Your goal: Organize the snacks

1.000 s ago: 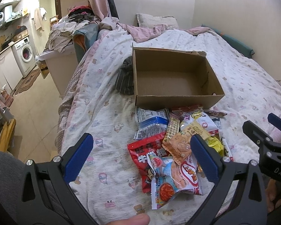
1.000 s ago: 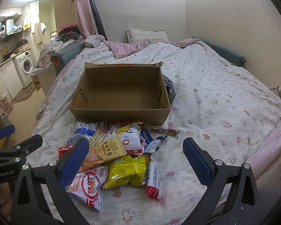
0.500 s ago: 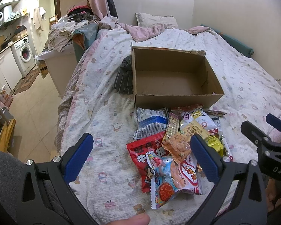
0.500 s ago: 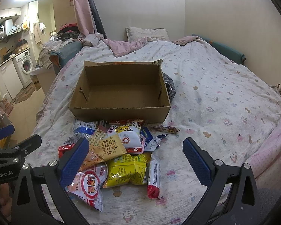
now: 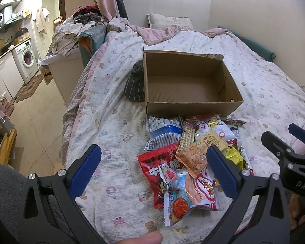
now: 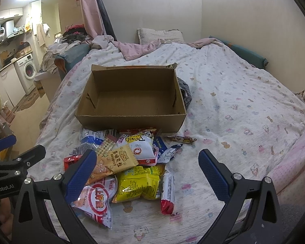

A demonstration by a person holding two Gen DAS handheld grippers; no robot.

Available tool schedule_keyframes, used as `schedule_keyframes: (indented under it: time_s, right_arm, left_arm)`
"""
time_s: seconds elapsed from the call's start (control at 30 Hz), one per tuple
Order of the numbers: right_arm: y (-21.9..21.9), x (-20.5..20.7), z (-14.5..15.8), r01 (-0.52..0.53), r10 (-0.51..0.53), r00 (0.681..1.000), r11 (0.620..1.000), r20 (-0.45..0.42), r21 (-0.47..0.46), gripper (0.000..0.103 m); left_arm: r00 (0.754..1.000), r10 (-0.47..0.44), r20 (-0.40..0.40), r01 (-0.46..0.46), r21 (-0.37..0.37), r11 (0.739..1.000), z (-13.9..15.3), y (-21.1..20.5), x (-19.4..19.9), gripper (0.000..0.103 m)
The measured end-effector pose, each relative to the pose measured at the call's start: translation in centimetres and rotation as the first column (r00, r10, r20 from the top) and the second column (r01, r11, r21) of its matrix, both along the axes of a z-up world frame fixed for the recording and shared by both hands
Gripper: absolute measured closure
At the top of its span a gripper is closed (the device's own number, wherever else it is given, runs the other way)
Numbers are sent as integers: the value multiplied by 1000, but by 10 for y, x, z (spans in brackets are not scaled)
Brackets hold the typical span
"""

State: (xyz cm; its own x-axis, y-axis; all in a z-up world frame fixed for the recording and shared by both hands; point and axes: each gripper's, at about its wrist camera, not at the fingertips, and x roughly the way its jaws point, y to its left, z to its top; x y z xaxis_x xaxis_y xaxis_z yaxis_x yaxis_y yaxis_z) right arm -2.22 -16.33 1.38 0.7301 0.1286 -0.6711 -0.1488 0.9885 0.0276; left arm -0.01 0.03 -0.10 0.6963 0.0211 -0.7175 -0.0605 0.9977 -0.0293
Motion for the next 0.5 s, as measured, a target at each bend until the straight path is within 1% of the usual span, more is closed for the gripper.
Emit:
schedule_keyframes:
  time_s: [0.5]
  right_arm:
    - [-1,1,0,9,-9,1000,1000,-1,6,1]
  left_arm:
    - [1000,6,3,-6,5,1000,1,4,-1,1]
